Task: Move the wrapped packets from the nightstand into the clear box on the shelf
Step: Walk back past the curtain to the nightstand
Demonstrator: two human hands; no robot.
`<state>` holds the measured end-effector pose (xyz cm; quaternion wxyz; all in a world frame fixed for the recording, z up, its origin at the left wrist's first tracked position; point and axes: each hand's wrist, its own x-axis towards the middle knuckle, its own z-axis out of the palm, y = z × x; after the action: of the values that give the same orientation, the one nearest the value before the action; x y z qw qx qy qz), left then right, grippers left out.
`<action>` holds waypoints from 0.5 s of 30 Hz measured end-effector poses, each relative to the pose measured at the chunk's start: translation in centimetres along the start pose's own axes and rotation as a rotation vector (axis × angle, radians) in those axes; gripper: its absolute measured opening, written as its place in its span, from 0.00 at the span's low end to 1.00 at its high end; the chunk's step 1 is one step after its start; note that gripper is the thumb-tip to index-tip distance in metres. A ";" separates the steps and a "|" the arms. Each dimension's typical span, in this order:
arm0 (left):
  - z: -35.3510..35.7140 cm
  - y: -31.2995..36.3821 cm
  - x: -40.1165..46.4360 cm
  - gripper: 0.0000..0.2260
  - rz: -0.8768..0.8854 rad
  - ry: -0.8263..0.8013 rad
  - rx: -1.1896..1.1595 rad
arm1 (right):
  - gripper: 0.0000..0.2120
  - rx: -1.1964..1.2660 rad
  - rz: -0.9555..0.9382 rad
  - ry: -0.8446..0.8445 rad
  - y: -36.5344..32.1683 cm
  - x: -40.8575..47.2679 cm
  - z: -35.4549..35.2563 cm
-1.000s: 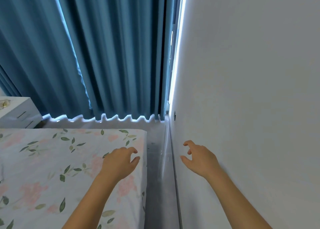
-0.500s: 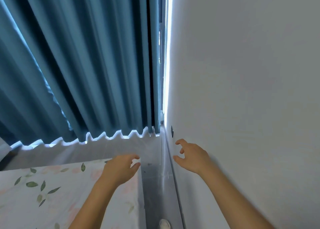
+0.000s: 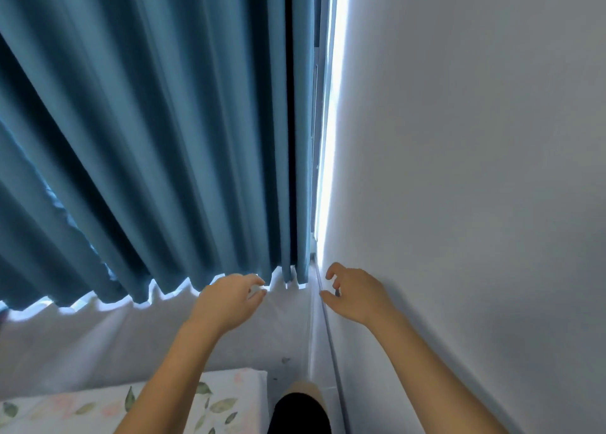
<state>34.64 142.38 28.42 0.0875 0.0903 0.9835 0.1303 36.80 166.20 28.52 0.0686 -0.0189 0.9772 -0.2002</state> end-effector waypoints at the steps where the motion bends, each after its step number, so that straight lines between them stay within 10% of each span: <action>1: -0.4 -0.4 1.6 0.14 0.004 0.002 0.005 | 0.18 -0.004 -0.013 0.005 -0.5 1.6 -0.4; 15: -6.6 -16.0 28.8 0.14 -0.160 0.120 -0.101 | 0.18 -0.164 -0.283 -0.033 -11.2 36.9 0.2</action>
<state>2.97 131.34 26.01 0.0432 -0.0012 0.9832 0.1776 0.39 153.46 28.07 0.0541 -0.1653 0.9765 -0.1269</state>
